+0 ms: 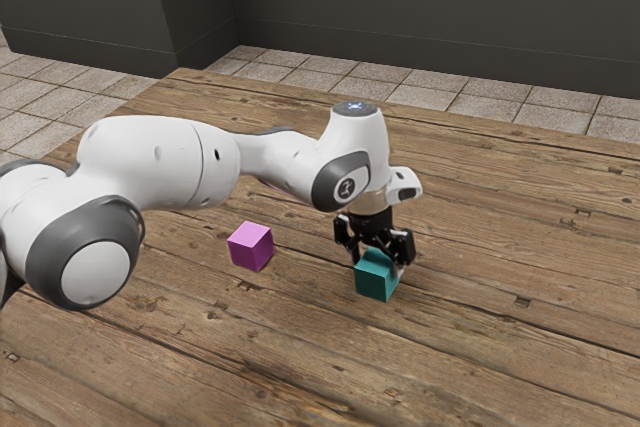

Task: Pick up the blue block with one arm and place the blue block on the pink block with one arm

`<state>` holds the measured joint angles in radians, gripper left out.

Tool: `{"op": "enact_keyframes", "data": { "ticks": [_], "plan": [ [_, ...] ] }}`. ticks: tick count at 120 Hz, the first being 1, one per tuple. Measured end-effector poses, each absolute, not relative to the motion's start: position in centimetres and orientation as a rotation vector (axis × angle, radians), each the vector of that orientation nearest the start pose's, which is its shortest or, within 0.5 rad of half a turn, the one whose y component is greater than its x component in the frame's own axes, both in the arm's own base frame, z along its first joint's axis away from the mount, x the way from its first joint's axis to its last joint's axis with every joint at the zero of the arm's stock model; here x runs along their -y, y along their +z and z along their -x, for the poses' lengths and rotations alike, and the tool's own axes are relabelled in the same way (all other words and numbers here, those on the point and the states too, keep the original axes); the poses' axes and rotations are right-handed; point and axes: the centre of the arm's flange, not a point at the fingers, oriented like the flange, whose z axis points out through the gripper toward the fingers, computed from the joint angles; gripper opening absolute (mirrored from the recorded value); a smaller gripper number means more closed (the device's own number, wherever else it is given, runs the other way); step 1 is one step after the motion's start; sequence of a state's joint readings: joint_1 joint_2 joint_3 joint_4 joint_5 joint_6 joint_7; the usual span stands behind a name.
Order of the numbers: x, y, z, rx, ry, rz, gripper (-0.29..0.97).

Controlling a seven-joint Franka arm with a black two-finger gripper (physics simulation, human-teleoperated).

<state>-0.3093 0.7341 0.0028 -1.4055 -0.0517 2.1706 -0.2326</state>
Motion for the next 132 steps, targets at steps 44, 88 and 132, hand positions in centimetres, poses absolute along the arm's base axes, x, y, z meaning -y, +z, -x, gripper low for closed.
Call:
{"op": "enact_keyframes", "data": {
  "ticks": [44, 88, 132],
  "plan": [
    [22.78, 26.2, -69.31, 0.039, -0.012, 3.201, 0.66],
    [22.88, 26.32, -69.2, -0.022, -0.032, 3.164, 0.66],
    [22.98, 26.35, -69.13, -0.1, -0.035, 3.15, 0.66]
  ]
}}
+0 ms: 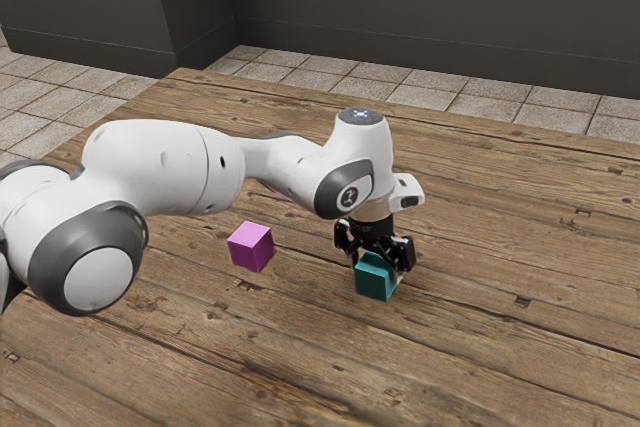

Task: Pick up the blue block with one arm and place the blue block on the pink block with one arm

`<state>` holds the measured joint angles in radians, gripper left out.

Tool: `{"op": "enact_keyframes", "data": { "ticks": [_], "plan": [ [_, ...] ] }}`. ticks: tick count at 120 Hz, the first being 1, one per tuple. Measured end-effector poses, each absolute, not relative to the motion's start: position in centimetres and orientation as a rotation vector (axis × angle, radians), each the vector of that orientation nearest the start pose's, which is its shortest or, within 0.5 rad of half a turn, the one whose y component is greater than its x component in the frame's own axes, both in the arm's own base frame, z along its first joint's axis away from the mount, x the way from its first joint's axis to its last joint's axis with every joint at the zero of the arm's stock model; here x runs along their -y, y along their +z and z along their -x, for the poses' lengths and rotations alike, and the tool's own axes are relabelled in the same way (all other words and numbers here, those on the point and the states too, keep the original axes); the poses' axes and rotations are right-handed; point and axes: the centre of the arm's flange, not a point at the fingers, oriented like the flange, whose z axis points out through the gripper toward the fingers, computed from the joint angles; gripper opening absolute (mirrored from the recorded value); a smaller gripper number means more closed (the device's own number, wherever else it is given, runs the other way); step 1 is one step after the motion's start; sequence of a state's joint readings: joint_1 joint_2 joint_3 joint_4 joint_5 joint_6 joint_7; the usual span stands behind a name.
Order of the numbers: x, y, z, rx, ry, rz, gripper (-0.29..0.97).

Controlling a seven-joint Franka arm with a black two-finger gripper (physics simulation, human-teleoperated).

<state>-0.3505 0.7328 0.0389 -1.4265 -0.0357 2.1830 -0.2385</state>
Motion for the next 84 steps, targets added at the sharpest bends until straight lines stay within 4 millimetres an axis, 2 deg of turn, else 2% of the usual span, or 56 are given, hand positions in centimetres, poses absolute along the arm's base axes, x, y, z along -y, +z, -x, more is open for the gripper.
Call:
{"op": "enact_keyframes", "data": {
  "ticks": [13, 32, 54, 70, 84],
  "plan": [
    [23.1, 26.4, -69.1, -0.115, -0.035, 3.147, 0.64],
    [22.9, 26.3, -69.1, -0.127, -0.034, 3.145, 0.44],
    [22.8, 26.6, -69.2, -0.132, -0.046, 3.133, 0.34],
    [21.7, 28.2, -68.9, -0.113, -0.068, 3.117, 0.33],
    [19.4, 31.4, -66.9, -0.072, -0.085, 3.102, 0.33]
  ]
}}
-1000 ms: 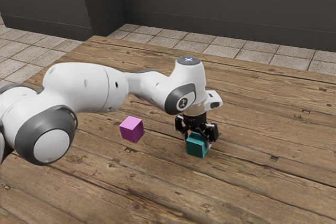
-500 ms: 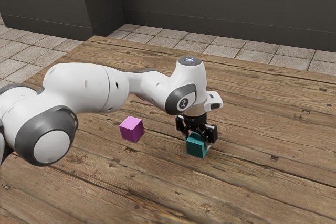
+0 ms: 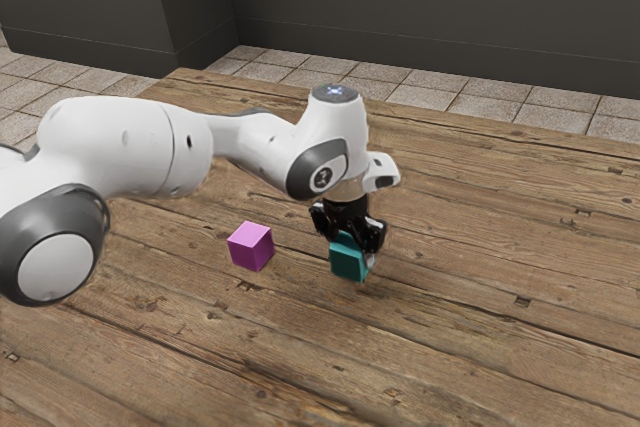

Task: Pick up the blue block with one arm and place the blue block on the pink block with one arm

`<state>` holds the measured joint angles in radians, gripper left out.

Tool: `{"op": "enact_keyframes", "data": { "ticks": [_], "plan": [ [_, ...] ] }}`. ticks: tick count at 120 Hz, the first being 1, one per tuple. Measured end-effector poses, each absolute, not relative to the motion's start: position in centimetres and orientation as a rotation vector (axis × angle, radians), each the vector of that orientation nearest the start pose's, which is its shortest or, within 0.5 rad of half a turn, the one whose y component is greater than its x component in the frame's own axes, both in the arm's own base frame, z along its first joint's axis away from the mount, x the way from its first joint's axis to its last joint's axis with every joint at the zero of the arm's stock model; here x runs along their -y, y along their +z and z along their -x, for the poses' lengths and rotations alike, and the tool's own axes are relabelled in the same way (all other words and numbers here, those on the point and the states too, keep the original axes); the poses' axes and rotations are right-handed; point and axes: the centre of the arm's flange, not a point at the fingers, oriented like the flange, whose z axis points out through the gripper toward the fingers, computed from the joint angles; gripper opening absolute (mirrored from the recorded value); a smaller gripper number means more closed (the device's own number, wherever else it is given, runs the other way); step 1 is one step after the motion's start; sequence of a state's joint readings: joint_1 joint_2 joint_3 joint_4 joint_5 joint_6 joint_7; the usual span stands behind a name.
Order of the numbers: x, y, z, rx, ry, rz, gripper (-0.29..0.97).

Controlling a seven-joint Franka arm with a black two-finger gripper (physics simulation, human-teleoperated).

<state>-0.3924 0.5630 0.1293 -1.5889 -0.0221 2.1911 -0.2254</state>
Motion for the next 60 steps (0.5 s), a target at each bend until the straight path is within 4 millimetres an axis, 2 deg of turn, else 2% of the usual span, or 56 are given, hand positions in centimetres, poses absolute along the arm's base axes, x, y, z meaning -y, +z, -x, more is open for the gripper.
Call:
{"op": "enact_keyframes", "data": {
  "ticks": [12, 29, 43, 60],
  "plan": [
    [16.6, 34.6, -64.7, -0.015, -0.113, 3.102, 0.33],
    [11.8, 38.0, -62.5, 0.064, -0.158, 3.099, 0.32],
    [7.4, 39.1, -61.1, 0.111, -0.17, 3.072, 0.32],
    [5.0, 39.1, -60.7, 0.084, -0.174, 3.039, 0.32]
  ]
}}
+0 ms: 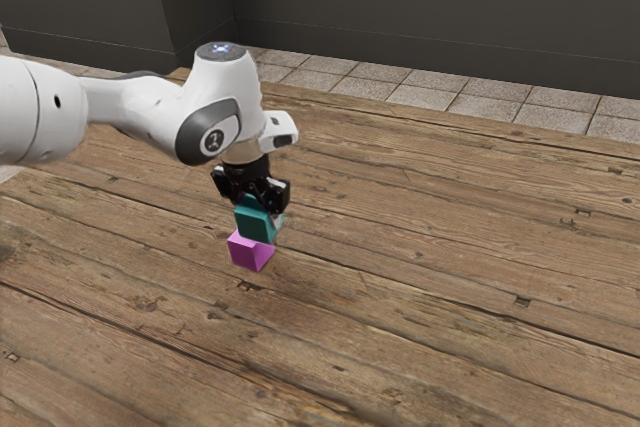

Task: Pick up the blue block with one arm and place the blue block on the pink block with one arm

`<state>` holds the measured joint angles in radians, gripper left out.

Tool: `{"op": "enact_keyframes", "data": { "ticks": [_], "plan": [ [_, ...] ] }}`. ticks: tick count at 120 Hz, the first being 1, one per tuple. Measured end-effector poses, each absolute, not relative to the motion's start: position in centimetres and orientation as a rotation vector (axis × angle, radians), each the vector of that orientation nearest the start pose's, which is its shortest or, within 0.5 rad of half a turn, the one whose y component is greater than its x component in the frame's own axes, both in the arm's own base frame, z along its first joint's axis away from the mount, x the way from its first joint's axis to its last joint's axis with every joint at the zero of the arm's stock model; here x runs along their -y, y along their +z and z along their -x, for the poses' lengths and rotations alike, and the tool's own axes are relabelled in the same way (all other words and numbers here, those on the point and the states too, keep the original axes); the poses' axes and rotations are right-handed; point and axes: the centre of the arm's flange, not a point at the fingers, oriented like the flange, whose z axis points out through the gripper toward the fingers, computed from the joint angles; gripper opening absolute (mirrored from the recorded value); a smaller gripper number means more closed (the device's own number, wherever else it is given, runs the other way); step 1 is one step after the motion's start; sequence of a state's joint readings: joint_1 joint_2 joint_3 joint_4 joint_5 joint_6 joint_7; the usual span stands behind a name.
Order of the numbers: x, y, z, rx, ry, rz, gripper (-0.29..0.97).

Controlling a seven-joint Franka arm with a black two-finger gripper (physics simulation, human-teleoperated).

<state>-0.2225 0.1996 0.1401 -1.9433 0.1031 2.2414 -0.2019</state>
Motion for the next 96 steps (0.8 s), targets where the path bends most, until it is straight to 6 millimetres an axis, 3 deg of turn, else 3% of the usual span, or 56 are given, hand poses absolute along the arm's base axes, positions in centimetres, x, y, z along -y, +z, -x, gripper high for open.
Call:
{"op": "enact_keyframes", "data": {
  "ticks": [16, 40, 65, 96],
  "plan": [
    [2.7, 38.0, -60.4, 0.066, -0.188, 3.033, 0.32],
    [2.5, 37.9, -60.9, 0.002, -0.252, 3.036, 0.32],
    [0.3, 37.3, -61.1, -0.02, -0.261, 3.056, 0.32],
    [-0.1, 36.8, -61.1, -0.088, -0.263, 3.103, 0.32]
  ]
}}
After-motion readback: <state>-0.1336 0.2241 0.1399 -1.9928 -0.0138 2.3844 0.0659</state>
